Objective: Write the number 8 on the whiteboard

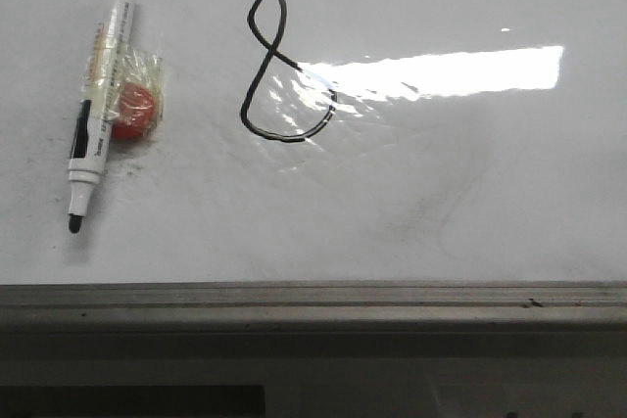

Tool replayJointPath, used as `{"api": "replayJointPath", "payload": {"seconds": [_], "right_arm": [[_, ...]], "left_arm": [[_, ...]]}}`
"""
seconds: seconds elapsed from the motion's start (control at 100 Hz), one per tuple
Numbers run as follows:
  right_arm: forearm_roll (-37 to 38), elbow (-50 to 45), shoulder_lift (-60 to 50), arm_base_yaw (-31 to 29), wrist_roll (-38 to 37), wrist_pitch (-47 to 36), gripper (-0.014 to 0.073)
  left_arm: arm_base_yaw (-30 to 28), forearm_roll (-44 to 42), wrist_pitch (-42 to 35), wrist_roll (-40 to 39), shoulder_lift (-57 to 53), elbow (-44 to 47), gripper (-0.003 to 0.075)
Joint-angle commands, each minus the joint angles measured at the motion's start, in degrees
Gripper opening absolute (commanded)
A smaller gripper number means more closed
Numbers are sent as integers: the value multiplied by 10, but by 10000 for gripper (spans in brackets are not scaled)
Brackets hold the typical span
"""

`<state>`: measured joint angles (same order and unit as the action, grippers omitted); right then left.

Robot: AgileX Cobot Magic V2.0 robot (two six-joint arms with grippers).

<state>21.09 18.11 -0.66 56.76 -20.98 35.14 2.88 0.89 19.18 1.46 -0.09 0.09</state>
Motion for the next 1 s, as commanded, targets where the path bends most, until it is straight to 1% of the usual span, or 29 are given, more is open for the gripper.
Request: {"api": "replayJointPath", "payload": {"seconds": [0.0, 0.29, 0.32, 0.42, 0.65, 0.72, 0.79, 0.88, 0.99], "right_arm": [[10, 14, -6, 0, 0, -40, -64], [10, 14, -6, 0, 0, -40, -64], [16, 14, -6, 0, 0, -38, -64], [71, 10, -6, 0, 0, -35, -64], [78, -19, -6, -6, 0, -64, -64], [77, -34, -6, -28, 0, -98, -64], [75, -50, -6, -65, 0, -149, -64], [53, -65, -6, -130, 0, -211, -63], [-2, -85, -6, -225, 1, -287, -63]], "left_arm": [[0, 5, -29, 0, -18, 19, -20], [0, 5, -29, 0, -18, 19, -20], [0, 5, -29, 0, -18, 19, -20], [0, 5, -29, 0, -18, 19, -20], [0, 5, -29, 0, -18, 19, -20], [0, 5, -29, 0, -18, 19, -20], [0, 5, -29, 0, -18, 19, -20], [0, 5, -29, 0, -18, 19, -20], [0, 5, -29, 0, -18, 19, -20]]}}
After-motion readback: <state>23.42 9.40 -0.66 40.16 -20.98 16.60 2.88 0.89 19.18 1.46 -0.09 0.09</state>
